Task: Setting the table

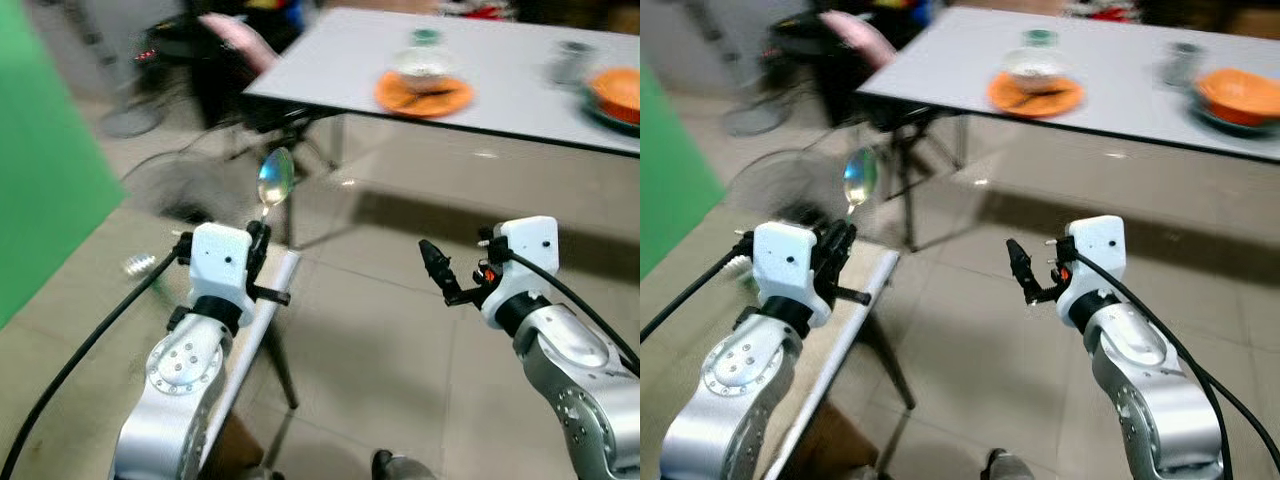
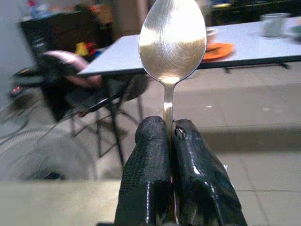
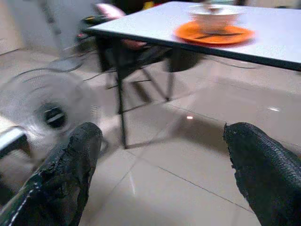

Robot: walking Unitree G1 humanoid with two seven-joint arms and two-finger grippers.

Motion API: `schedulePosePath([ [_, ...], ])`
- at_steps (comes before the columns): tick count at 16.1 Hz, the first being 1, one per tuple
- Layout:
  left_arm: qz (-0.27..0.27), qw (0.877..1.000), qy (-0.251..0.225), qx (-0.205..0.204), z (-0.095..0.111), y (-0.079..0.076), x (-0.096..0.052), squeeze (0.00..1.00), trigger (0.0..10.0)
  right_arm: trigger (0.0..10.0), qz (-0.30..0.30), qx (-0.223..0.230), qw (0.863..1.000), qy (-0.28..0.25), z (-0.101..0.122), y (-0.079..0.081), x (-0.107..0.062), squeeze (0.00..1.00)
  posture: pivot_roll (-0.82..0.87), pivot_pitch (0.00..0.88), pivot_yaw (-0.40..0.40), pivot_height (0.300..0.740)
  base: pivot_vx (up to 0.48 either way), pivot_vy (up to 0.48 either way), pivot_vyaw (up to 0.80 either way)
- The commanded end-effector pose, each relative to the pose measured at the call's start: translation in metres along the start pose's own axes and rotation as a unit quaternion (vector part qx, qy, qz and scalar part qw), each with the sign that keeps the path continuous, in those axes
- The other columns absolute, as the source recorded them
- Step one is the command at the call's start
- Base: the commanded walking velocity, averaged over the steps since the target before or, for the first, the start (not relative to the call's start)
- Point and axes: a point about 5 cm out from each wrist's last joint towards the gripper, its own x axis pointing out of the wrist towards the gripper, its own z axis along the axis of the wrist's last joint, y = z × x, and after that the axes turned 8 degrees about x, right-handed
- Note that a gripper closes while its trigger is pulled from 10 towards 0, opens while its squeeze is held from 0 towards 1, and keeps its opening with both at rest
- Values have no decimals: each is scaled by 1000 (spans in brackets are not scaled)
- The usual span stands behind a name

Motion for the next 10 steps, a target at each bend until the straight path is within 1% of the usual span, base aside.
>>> schedulePosePath([
  [1, -7, 1000, -16, -2, 6, -3, 0, 0, 10000, 10000, -18, 2, 1000, 3, -1, -5, -4, 0, -140, 80, 92, 740, 281, 0, -731],
  [5, -22, 1000, -15, 7, 6, -5, 3, 0, 10000, 10000, -30, 6, 1000, 3, -2, -7, -5, 0, -141, 77, 106, 740, 299, 0, -731],
  [10, -34, 999, -17, 1, 6, -7, 5, 0, 10000, 10000, -42, 7, 999, 0, -1, -7, -8, 0, -146, 77, 115, 740, 334, 0, -731],
])
